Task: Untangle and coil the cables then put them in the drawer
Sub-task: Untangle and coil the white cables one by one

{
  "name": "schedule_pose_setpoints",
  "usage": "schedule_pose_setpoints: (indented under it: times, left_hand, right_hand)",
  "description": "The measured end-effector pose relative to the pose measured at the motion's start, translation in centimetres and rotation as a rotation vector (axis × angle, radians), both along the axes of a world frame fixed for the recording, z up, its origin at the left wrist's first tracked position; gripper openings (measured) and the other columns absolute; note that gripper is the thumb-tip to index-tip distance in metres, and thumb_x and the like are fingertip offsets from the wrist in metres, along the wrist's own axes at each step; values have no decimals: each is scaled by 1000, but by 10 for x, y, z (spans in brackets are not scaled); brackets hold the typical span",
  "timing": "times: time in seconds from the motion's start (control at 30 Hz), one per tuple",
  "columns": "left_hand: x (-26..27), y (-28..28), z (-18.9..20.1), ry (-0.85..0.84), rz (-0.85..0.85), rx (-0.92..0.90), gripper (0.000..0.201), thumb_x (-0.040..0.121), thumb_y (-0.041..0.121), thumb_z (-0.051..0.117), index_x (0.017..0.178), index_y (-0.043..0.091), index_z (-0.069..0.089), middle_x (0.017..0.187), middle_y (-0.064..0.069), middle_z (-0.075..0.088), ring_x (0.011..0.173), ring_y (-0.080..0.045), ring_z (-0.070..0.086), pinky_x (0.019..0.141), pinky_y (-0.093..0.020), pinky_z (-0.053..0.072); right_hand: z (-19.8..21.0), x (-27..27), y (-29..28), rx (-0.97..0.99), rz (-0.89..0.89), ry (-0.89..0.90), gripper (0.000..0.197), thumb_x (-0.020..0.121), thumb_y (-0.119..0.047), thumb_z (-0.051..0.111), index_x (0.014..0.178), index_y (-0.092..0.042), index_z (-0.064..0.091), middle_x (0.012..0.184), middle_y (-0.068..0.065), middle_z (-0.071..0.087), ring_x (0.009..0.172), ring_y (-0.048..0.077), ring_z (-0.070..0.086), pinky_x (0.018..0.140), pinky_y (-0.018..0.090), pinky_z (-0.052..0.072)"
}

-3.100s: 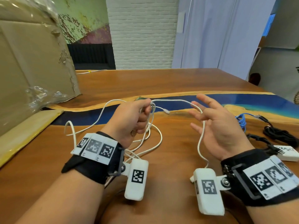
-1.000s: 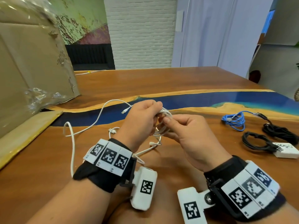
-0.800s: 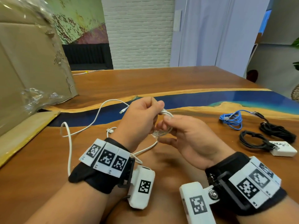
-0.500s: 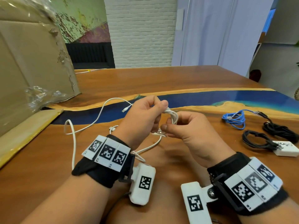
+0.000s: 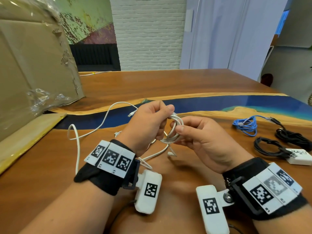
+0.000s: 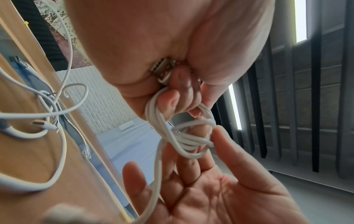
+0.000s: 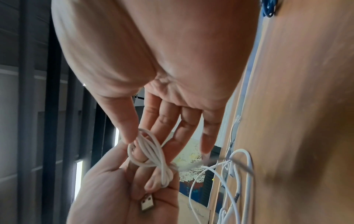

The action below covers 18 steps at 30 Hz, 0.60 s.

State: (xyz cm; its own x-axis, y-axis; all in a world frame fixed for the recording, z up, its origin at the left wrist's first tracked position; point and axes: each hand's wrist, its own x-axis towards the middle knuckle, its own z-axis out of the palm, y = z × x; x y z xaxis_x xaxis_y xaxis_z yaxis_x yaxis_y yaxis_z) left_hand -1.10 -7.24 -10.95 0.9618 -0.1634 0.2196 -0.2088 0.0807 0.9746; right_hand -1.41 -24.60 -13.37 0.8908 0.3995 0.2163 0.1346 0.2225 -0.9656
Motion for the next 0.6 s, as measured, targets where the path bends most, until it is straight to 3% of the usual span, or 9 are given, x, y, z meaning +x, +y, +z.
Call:
schedule_pose_setpoints:
  times: [0.13,0.27,0.33,0.4,0.5,0.6]
  left_hand:
    - [-2,-1,-1,4,-26,17,35,103,18,54,69,15,44,52,3,34,46,-15,26,42,-23,24]
    - [-3,-2,0,-6,-50,17,34,103,18,54,70,15,45,53,2,36,42,-11,28,41,-21,26]
    - [-3,-4,-1,-12,-72,21,34,103,19,54,70,15,47,55,0,38,45,-11,29,43,-23,27]
    - [-4,-6,-1,0,-86,18,33,103,20,54,72,15,48,58,-4,39,48,-13,30,46,-26,28]
    - [-5,-7,0,22,-82,-7,31,104,19,52,75,15,45,53,2,33,43,-11,27,43,-23,28]
    - [-4,-7,1,15,-40,-11,19,104,19,52,87,12,51,52,5,33,41,-9,26,44,-23,28]
  right_hand:
    - [-2,1,3,63,45,36,14,85,-6,69,98,-5,75,95,20,74,87,26,71,81,32,58]
    - [0,-2,3,144,131,119,16,82,-10,62,93,-4,71,88,16,71,87,27,67,97,47,51]
    - [0,-3,4,139,160,125,26,82,-9,66,104,4,68,93,18,70,90,29,68,101,51,49]
    - [1,-4,7,133,150,132,44,80,-2,68,119,14,57,99,22,69,91,30,70,94,45,56]
    - [5,-4,9,118,46,110,45,81,11,69,123,5,54,93,23,70,86,37,72,82,41,61]
    - [4,-1,6,7,-137,26,43,88,7,70,126,-9,57,98,19,77,97,43,73,91,48,59]
